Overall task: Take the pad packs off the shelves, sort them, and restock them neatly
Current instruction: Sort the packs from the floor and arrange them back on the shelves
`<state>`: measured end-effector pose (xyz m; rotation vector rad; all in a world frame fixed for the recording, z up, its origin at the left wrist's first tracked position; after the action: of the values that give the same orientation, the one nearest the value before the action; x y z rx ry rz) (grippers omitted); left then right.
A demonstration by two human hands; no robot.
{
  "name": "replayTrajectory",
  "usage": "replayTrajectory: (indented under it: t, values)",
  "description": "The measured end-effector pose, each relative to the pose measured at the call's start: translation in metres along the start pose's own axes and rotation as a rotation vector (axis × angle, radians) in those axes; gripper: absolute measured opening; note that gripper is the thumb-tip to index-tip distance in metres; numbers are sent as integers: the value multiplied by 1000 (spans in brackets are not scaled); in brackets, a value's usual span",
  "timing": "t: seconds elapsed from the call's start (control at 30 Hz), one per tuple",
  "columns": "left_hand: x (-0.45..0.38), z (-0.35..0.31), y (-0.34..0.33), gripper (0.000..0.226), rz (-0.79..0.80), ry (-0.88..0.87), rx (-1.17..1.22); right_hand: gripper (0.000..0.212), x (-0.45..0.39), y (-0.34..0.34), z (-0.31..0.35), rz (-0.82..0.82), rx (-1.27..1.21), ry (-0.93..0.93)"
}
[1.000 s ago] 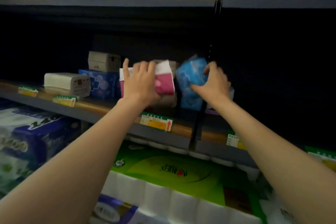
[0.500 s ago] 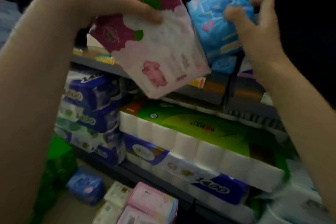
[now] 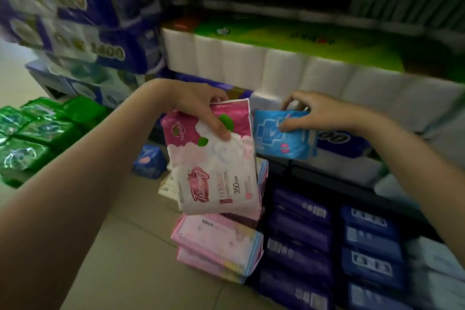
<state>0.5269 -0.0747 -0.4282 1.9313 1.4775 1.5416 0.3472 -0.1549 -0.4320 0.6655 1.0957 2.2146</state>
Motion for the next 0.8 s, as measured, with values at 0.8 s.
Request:
replayTrajectory:
  t: [0.8]
  values:
    - [4, 3, -60, 62, -149, -214, 459, 62, 60, -38, -102, -278, -70, -293]
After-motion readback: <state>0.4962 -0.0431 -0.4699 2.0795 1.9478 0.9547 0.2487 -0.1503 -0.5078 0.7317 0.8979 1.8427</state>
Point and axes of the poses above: each hand's wrist, its own x-axis away from the middle knuckle, its own y-axis out of the back of the hand, z = x × y, the point moved 7 cm from there along -x, towards the middle knuckle, and after that the axes turned 2 degrees about y, right-handed, at the moved point
